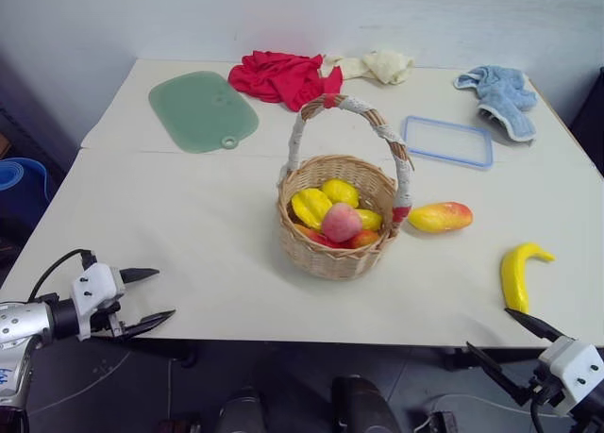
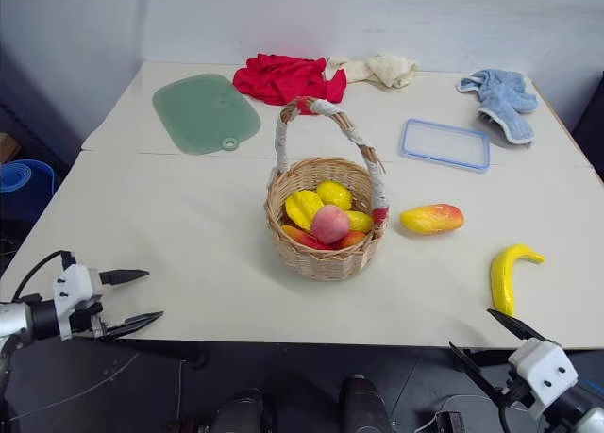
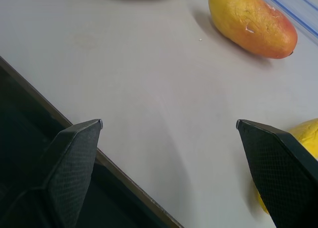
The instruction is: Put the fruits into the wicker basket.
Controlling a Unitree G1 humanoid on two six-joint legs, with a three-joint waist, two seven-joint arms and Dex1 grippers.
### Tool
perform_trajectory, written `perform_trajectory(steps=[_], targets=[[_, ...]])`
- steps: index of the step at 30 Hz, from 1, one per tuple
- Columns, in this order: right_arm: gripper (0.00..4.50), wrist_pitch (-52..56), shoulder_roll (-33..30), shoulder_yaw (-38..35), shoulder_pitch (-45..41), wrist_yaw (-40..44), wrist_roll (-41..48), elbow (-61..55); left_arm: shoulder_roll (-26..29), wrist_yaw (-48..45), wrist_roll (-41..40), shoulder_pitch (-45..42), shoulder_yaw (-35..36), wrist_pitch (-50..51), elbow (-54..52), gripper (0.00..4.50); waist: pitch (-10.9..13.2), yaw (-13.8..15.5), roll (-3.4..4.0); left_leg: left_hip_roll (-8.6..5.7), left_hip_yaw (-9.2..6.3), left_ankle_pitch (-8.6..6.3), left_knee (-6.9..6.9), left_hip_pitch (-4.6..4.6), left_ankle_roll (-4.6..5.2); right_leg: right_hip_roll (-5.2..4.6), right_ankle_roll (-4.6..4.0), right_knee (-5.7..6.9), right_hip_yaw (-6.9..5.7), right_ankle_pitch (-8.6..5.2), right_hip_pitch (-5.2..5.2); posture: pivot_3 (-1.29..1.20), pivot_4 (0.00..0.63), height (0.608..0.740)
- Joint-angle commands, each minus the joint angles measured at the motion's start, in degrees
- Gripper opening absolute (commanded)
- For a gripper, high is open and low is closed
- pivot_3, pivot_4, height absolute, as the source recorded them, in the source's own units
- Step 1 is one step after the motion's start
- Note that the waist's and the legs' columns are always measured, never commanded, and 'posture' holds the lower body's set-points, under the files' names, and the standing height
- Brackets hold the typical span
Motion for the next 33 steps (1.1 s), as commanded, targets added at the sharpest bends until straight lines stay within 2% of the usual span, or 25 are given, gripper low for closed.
perform_trajectory(steps=[1, 9, 12, 14, 18, 20, 23, 26, 29, 33], targets=[[4.47, 0.11, 0.0, -0.32, -0.23, -0.16, 1.46, -1.37, 0.0, 1.27, 0.43, -0.87, 0.94, -2.0, -0.13, 4.5, 0.0, 0.03, 0.0, 0.0, 0.0, 0.0, 0.0, 0.0, 0.0, 0.0, 0.0, 0.0, 0.0, 0.0, 0.01, 0.0, 0.15, 0.74], [4.47, 1.14, 0.95, 1.18, -1.41, -0.4, 2.13, -1.29, 0.77, -2.72, -5.73, -0.73, 1.1, 7.91, -3.83, 4.5, 0.0, -0.02, 0.0, 0.0, -0.01, 0.0, 0.0, 0.0, 0.0, 0.01, 0.0, 0.0, -0.01, 0.0, 0.01, 0.0, 0.15, 0.74], [4.47, 0.8, 1.08, 1.16, -2.03, -0.48, 2.57, -1.51, -0.68, -0.41, -11.33, -3.09, 3.11, 15.15, -6.83, 4.5, 0.0, 0.01, 0.0, 0.0, -0.03, 0.01, 0.0, 0.0, 0.0, 0.01, 0.0, 0.02, -0.01, 0.0, 0.01, 0.0, 0.15, 0.74], [4.47, 2.47, 0.46, -0.99, -4.25, -1.13, 6.64, -2.45, 1.05, -0.79, -14.29, -4.5, 2.15, 21.47, -11.35, 4.5, 0.01, 0.04, -0.01, 0.0, -0.04, 0.01, 0.02, -0.01, -0.01, -0.01, 0.0, 0.02, -0.01, 0.0, 0.02, 0.0, 0.15, 0.74], [4.47, 9.88, -8.85, -5.02, -12.42, 0.73, 11.45, -2.5, 2.68, -0.61, -25.44, -14.03, 0.46, 36.87, -18.19, 4.5, 0.11, 0.03, 0.15, -0.05, -0.07, 0.04, 0.2, -0.02, -0.01, -0.04, 0.05, 0.02, 0.02, 0.04, 0.13, 0.0, 0.15, 0.74], [4.47, 15.27, -14.28, -4.34, -16.32, 3.2, 13.24, -1.91, 2.7, -1.24, -27.28, -18.44, -1.26, 40.22, -19.42, 4.5, 0.1, 0.08, 0.15, -0.07, -0.09, 0.06, 0.22, -0.01, 0.01, -0.03, 0.08, 0.03, 0.05, 0.09, 0.16, 0.0, 0.15, 0.74], [4.47, 22.06, -25.5, 2.2, -28.98, 7.87, 9.92, 4.48, 1.78, -1.91, -28.76, -26.33, -6.22, 44.25, -22.35, 4.5, 0.18, -0.09, 0.29, -0.06, -0.18, 0.23, 0.17, 0.0, -0.27, 0.07, 0.08, 0.03, 0.03, 0.08, 0.16, 0.0, 0.15, 0.74], [4.47, 27.44, -29.99, 10.21, -44.38, 10.08, 7.18, 11.92, -0.35, -1.49, -29.07, -30.55, -9.17, 45.3, -24.29, 4.5, 0.25, -0.28, 0.36, -0.06, -0.14, 0.31, 0.17, -0.02, -0.3, 0.09, 0.09, 0.01, 0.04, 0.09, 0.08, 0.0, 0.15, 0.74], [4.47, 27.43, -30.12, 17.85, -57.35, 14.25, 2.61, 18.79, -2.5, -0.71, -28.29, -33.24, -10.72, 44.68, -25.3, 4.5, 0.36, -0.02, 0.42, -0.05, -0.17, 0.36, 0.15, -0.1, -0.36, 0.15, 0.08, 0.02, 0.04, 0.08, -0.03, 0.0, 0.15, 0.74], [4.47, 24.08, -26.57, 30.55, -73.24, 17.98, -9.81, 35.55, -4.43, 0.19, -27.6, -34.2, -11.48, 44.37, -25.03, 4.5, 0.44, -0.03, 0.42, -0.06, -0.14, 0.36, 0.23, -0.31, -0.35, 0.13, 0.1, -0.09, 0.03, 0.09, -0.18, 0.0, 0.15, 0.74]])
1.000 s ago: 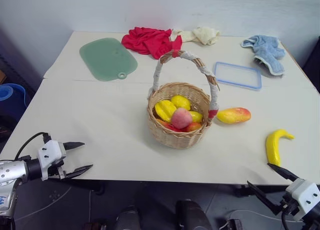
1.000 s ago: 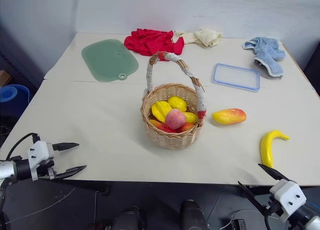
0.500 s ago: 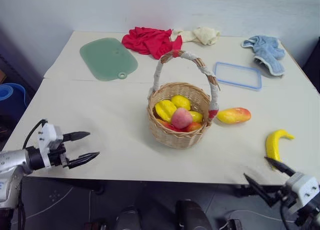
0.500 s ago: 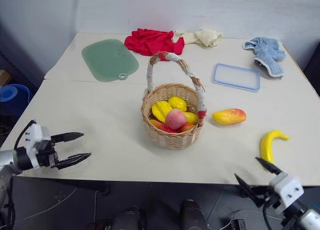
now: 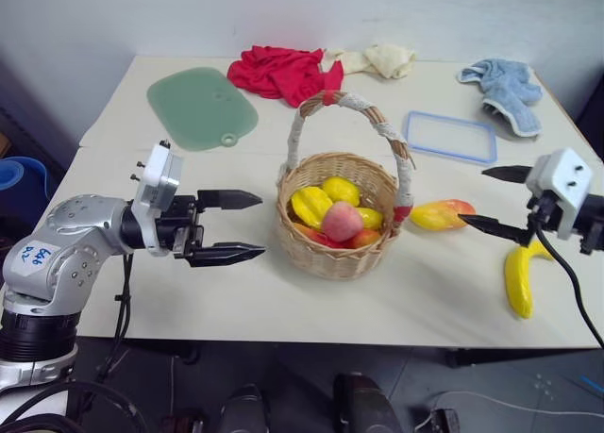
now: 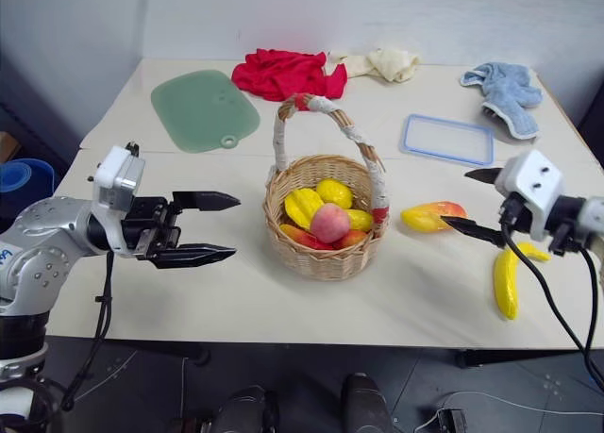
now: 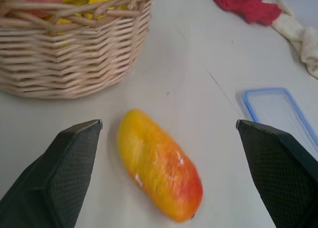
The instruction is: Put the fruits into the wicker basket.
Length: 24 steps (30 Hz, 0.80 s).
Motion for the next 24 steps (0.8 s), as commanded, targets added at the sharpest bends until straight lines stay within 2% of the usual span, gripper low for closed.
perform_trajectory(steps=[1, 4, 6, 9, 14, 16, 19, 22, 24], targets=[[4.47, -2.02, 3.29, 7.45, -9.24, 2.47, -8.61, 12.64, 0.0, -0.22, 0.81, -0.51, -0.15, -0.85, -0.84, 4.5, 0.02, -0.03, -0.03, -0.01, 0.01, -0.02, 0.08, -0.03, 0.03, -0.01, 0.01, 0.01, 0.0, 0.01, 0.0, 0.0, 0.15, 0.74], [4.47, -2.26, 6.65, 11.67, -17.3, 6.19, -12.41, 22.19, 0.37, -0.57, 0.53, -0.62, 0.13, -0.51, -1.12, 4.5, 0.05, -0.16, 0.01, 0.0, 0.02, -0.06, 0.39, -0.24, 0.08, -0.03, 0.05, 0.1, 0.0, 0.02, -0.15, 0.0, 0.15, 0.74], [4.47, -1.2, 8.28, 13.96, -22.8, 9.31, -14.78, 28.86, -0.53, 0.44, 0.83, -1.42, 0.72, -1.44, -0.96, 4.5, 0.11, -0.14, 0.09, 0.0, 0.0, -0.06, 0.74, -0.79, 0.08, -0.05, 0.12, 0.39, 0.01, 0.07, -0.67, 0.0, 0.15, 0.74], [4.47, -3.61, 9.31, 17.93, -27.36, 16.42, -18.47, 35.85, -1.0, 0.72, 0.83, -2.2, 0.86, -1.67, -0.46, 4.5, 0.13, 0.03, 0.12, 0.0, -0.01, -0.06, 0.86, -0.89, 0.09, -0.07, 0.12, 0.61, 0.02, 0.07, -0.79, 0.0, 0.15, 0.74], [4.47, -9.85, 13.16, 21.36, -30.53, 9.5, -25.99, 45.46, -1.23, 2.11, 2.15, -2.31, 2.25, -3.63, 0.6, 4.5, 0.13, -0.36, 0.12, 0.0, -0.02, -0.06, 0.82, -0.85, 0.08, -0.05, 0.12, 0.64, 0.0, 0.07, -0.75, 0.0, 0.15, 0.74], [4.47, -9.48, 13.58, 21.3, -30.33, 9.78, -26.96, 46.91, -1.14, 2.54, 1.95, -2.19, 2.66, -3.62, 0.37, 4.5, 0.14, -0.43, 0.13, 0.0, -0.01, -0.06, 0.82, -0.86, 0.08, -0.06, 0.12, 0.69, 0.0, 0.07, -0.78, 0.0, 0.15, 0.74], [3.85, -8.17, 13.99, 18.44, -30.19, 10.97, -24.86, 47.49, -0.87, 2.52, 1.72, -1.28, 3.13, -3.4, -0.46, 4.5, 0.14, -0.45, 0.13, 0.01, -0.01, -0.06, 0.83, -0.82, 0.08, -0.06, 0.12, 0.72, -0.01, 0.07, -0.72, 0.0, 0.15, 0.74], [2.95, -8.91, 12.49, 15.28, -30.72, 11.65, -22.91, 46.72, -0.94, 2.68, 2.14, -0.69, 3.27, -3.66, -0.71, 4.5, 0.14, -0.45, 0.13, 0.01, -0.01, -0.06, 0.86, -0.82, 0.08, -0.07, 0.13, 0.71, 0.0, 0.07, -0.7, 0.0, 0.15, 0.74], [2.81, -8.58, 11.22, 13.05, -31.15, 12.59, -21.47, 45.36, -0.96, 2.95, 2.16, -0.4, 3.48, -3.66, -0.82, 4.5, 0.15, -0.37, 0.14, 0.01, -0.01, -0.06, 0.87, -0.82, 0.08, -0.07, 0.13, 0.72, 0.0, 0.08, -0.71, 0.0, 0.15, 0.74]])
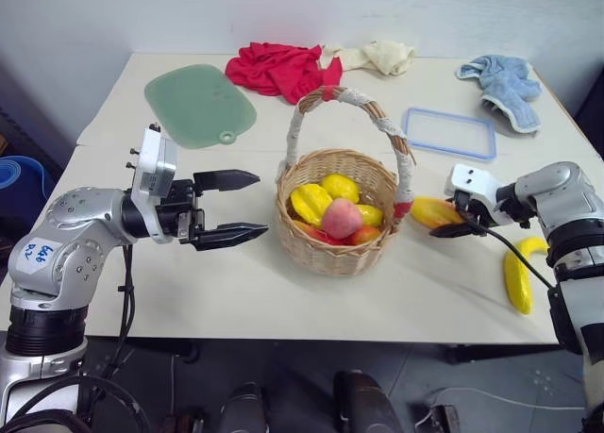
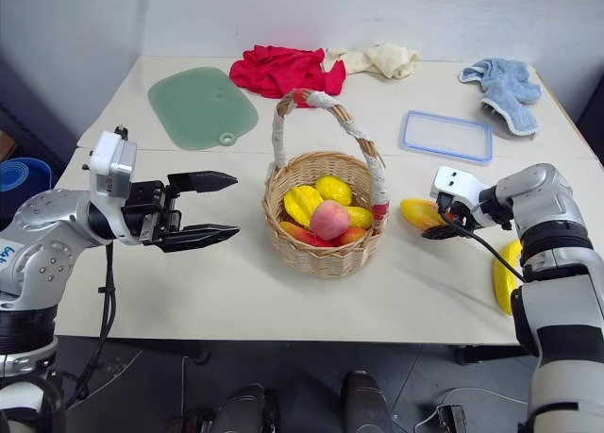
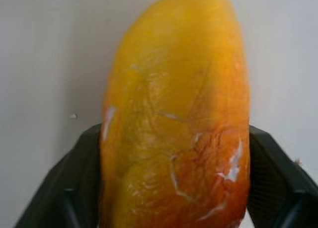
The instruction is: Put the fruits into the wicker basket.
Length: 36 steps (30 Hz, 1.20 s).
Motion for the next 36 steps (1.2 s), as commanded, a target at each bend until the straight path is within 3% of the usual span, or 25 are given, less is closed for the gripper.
perform_trajectory(steps=[1, 8, 16, 23, 24, 27, 32, 36], targets=[[2.81, 1.23, -3.89, -5.64, -1.65, 2.53, 4.29, -3.7, 0.59, 0.47, -0.17, 0.73, 1.84, -0.74, -2.16, 4.5, 0.01, 0.1, 0.02, 0.0, 0.0, 0.0, -0.01, 0.0, 0.0, 0.01, 0.0, 0.0, 0.0, 0.0, -0.01, 0.0, 0.15, 0.74], [2.81, 19.82, -3.14, -13.67, -7.01, 6.69, 14.97, -18.63, 0.51, 0.49, 0.09, 2.01, 1.82, -0.81, -1.76, 4.5, 0.12, -0.3, 0.19, 0.02, 0.01, 0.0, -0.07, 0.02, -0.01, 0.02, 0.0, 0.2, 0.0, 0.0, -0.11, 0.0, 0.15, 0.74], [2.81, 36.81, 7.3, -14.37, -12.72, 8.98, 23.74, -22.9, -0.67, 0.22, 1.4, 0.97, 0.31, -1.33, -0.15, 4.5, 0.12, -0.53, 0.19, 0.02, -0.01, -0.02, -0.06, -0.03, -0.05, 0.02, 0.0, 0.3, -0.02, 0.0, -0.15, 0.0, 0.15, 0.74], [2.81, 34.48, 11.86, -10.43, -11.93, 9.19, 21.85, -21.46, -1.76, 1.16, 2.01, 2.08, 1.3, -2.53, 0.52, 4.5, 0.12, -0.23, 0.19, 0.02, -0.1, -0.04, -0.1, -0.15, -0.05, 0.0, 0.05, 0.3, -0.16, 0.03, -0.21, 0.0, 0.15, 0.74], [3.53, 33.76, 12.5, -11.41, -11.88, 9.14, 22.78, -22.0, -1.78, 1.24, 2.13, 2.81, 1.58, -2.76, 0.46, 4.5, 0.12, -0.2, 0.18, 0.02, -0.11, -0.04, -0.08, -0.16, -0.05, 0.0, 0.05, 0.3, -0.16, 0.03, -0.21, 0.0, 0.15, 0.74], [4.41, 33.99, 14.0, -14.32, -12.85, 7.07, 24.85, -21.0, -1.89, 1.17, 2.54, 4.62, 1.86, -3.48, 0.3, 4.5, 0.12, -0.27, 0.18, 0.02, -0.1, -0.04, -0.06, -0.16, -0.05, 0.0, 0.05, 0.31, -0.16, 0.03, -0.22, 0.0, 0.15, 0.74], [4.49, 32.03, 12.25, -16.04, -12.54, 9.23, 26.0, -18.75, -2.99, 1.55, 3.15, 5.0, 1.39, -4.4, 0.7, 4.5, 0.12, -0.23, 0.18, 0.02, -0.1, -0.03, -0.05, -0.16, -0.05, 0.0, 0.05, 0.31, -0.16, 0.03, -0.21, 0.0, 0.15, 0.74], [4.49, 24.32, 7.04, -18.32, -10.03, 4.24, 23.58, -18.13, -3.73, 1.76, 2.95, 5.2, 1.03, -4.37, 0.65, 4.5, 0.14, 0.37, 0.16, 0.02, -0.1, -0.04, -0.06, -0.17, -0.05, 0.0, 0.05, 0.27, -0.16, 0.03, -0.21, 0.0, 0.15, 0.74]])
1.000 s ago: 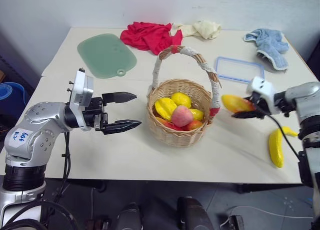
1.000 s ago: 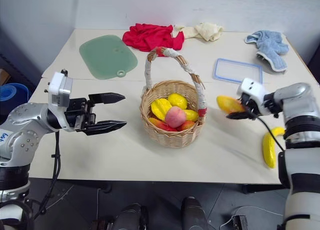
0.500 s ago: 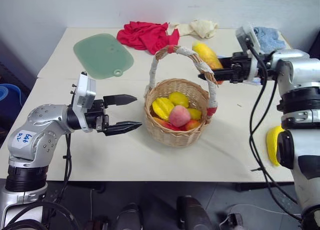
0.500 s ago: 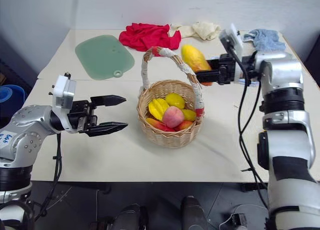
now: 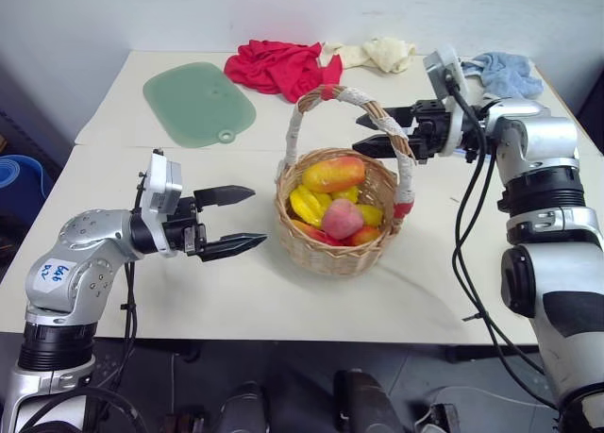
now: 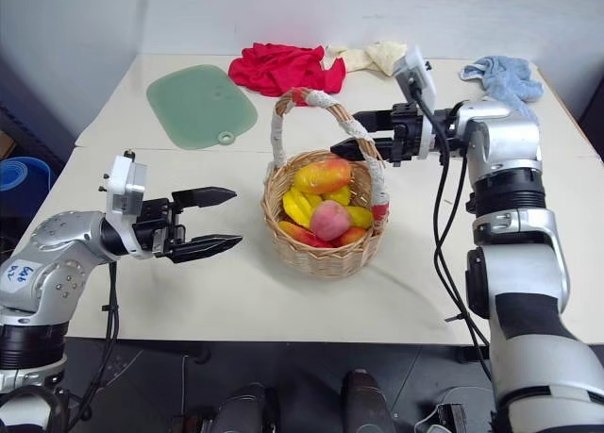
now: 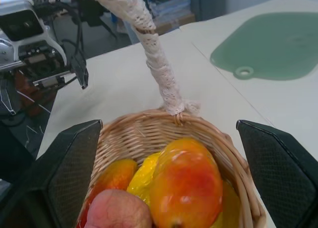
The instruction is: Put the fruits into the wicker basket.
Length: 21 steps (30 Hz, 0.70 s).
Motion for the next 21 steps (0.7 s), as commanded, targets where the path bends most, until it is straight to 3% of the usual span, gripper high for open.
perform_trajectory(steps=[1, 4, 6, 9, 12, 14, 16, 19, 21], targets=[[4.49, -6.38, -6.66, -5.41, 3.2, -4.68, -0.13, -2.68, -0.16, 0.35, -0.31, 0.38, 1.09, -0.84, -1.37, 4.5, 0.02, 0.33, -0.04, 0.0, -0.01, 0.0, 0.0, 0.0, 0.0, 0.0, 0.0, 0.0, -0.01, 0.0, 0.0, 0.0, 0.15, 0.74], [4.49, -5.45, -12.3, -13.5, 12.64, -9.38, 3.59, -13.19, 0.44, 0.55, -1.26, 1.46, 1.65, 0.43, -2.83, 4.5, 0.03, 0.7, -0.06, -0.02, -0.12, -0.05, -0.04, -0.03, 0.01, -0.02, 0.03, -0.07, -0.08, 0.02, 0.06, 0.0, 0.15, 0.74], [4.49, -5.75, -15.23, -23.79, 28.37, -12.61, 5.2, -29.99, 0.91, 0.09, -2.14, 2.14, 1.63, 1.48, -3.71, 4.5, 0.02, 1.25, -0.07, -0.01, -0.15, -0.08, -0.12, -0.06, 0.01, -0.01, 0.06, -0.13, -0.14, 0.03, 0.05, 0.0, 0.15, 0.74], [4.49, -5.31, -15.21, -35.98, 45.83, -18.62, 5.85, -45.4, 0.84, -0.43, -1.77, 2.3, 0.71, 1.06, -5.13, 4.5, 0.01, 1.91, -0.04, 0.0, -0.27, -0.15, -0.23, -0.06, -0.04, 0.02, 0.11, -0.08, -0.25, 0.04, 0.01, 0.0, 0.15, 0.74], [4.49, -9.73, -11.13, -52.16, 70.26, -20.08, 0.46, -55.27, -0.34, -0.2, -1.41, 0.6, -1.5, 1.45, -5.43, 4.5, -0.02, 2.81, -0.15, -0.03, -0.21, -0.15, -0.21, -0.07, -0.05, 0.01, 0.11, -0.29, -0.26, 0.04, 0.05, 0.0, 0.15, 0.74], [4.49, -12.68, -3.2, -62.27, 83.46, -22.74, 1.19, -62.52, 0.04, -2.21, -1.22, -0.22, -3.14, 2.05, -4.83, 4.5, -0.07, 3.5, -0.15, -0.02, -0.32, -0.22, -0.17, 0.18, -0.11, 0.07, 0.09, -0.74, -0.34, 0.03, 0.41, 0.0, 0.15, 0.74], [4.49, -15.13, 4.25, -67.82, 93.13, -24.51, 3.49, -67.25, 0.94, -4.52, -2.36, -0.49, -4.15, 3.64, -4.8, 4.5, -0.08, 3.36, -0.12, -0.06, -0.25, -0.17, -0.16, 0.14, -0.03, 0.07, 0.04, -0.98, -0.26, 0.01, 0.52, 0.0, 0.15, 0.74], [4.49, -14.45, 13.65, -71.63, 101.27, -30.16, 8.22, -68.01, 1.21, -7.01, -2.23, -1.13, -5.56, 3.68, -4.66, 4.5, -0.12, 2.22, -0.07, -0.08, -0.19, -0.17, -0.08, 0.45, 0.0, 0.07, 0.0, -0.95, -0.13, 0.05, 0.8, 0.0, 0.15, 0.74], [4.49, -15.43, 15.74, -71.41, 103.03, -33.04, 9.64, -66.86, 0.56, -7.22, -1.6, -1.95, -5.91, 3.04, -3.93, 4.5, -0.11, 0.71, -0.14, -0.07, -0.24, -0.25, -0.15, 0.95, -0.03, 0.13, -0.12, -1.04, -0.09, 0.13, 1.29, 0.0, 0.15, 0.74]])
